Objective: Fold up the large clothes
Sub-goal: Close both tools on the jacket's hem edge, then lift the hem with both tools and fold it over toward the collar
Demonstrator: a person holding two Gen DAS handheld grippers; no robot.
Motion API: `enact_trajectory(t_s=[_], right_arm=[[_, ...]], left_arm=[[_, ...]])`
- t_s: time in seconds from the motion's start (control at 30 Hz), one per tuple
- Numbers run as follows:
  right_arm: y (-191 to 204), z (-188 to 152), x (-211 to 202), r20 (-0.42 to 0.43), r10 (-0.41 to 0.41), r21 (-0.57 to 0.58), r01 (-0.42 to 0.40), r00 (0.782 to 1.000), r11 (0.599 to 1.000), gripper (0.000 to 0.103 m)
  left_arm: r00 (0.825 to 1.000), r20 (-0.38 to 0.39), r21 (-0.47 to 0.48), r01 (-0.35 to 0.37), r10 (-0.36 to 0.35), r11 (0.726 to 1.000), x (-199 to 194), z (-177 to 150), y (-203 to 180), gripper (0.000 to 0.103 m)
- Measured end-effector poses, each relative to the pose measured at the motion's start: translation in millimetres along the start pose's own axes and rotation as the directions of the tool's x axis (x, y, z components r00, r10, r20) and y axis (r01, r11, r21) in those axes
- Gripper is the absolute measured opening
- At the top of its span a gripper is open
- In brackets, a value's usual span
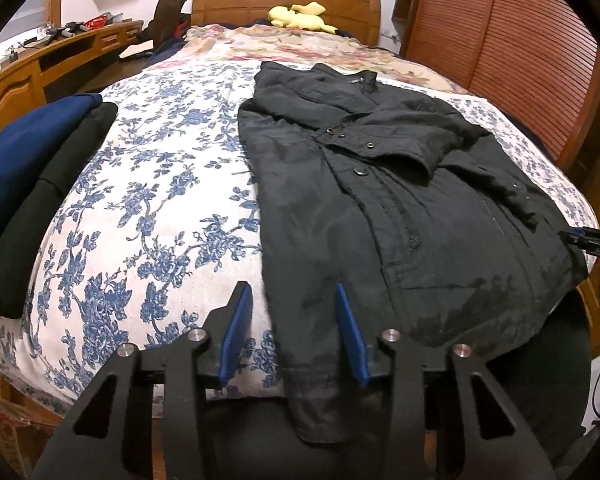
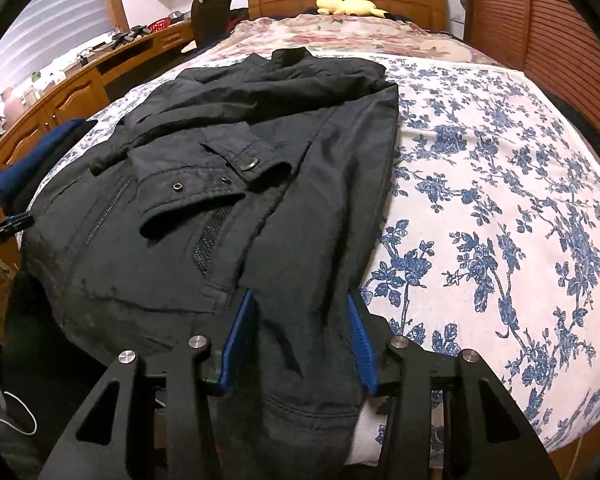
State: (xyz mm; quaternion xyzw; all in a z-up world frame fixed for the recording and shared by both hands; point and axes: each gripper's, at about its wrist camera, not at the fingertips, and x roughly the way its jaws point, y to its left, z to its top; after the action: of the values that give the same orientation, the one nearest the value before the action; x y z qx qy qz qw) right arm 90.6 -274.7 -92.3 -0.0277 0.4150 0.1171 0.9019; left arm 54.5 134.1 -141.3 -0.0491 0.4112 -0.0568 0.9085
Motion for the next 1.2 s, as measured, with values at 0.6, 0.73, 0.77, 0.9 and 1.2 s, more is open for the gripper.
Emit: enact_trajectory(t_s=[0.6,0.73,0.77,0.9,1.2], right_arm=[[0,-4,5,0.010,-0.013,-0.012,0.013,1.000,1.000,0.049],[0,-4,5,0.010,-0.010,-0.011,0.011,1.000,1.000,0.049],[0,-3,6,0.010,-0.011,-0.012,0.011,1.000,1.000,0.049],[1,-1,6,0.012,-0.020,-0.023,0.020,1.000,1.000,0.048],[-9,17,-14,0.115,0.054,-0.009,-0.054,0.992,0.999,0.006]], left_arm=[[1.000,-0.010,0.008,-0.016,0.016,1.000,7,-1,-7,0.044],[1.000,-0.008,0.026,-0.019,0.019,0.999,6,0,-9,0.039],[1.000,-0.006,0.034,-0.019,0.020,0.999,6,0,-11,0.034],[1.000,-0.003,0.058,-0.020,0.020,0.998,3,4,-16,0.012],[0.998,0.069,0.104,-0.012,0.005,0.995,-22,32,-33,0.004]])
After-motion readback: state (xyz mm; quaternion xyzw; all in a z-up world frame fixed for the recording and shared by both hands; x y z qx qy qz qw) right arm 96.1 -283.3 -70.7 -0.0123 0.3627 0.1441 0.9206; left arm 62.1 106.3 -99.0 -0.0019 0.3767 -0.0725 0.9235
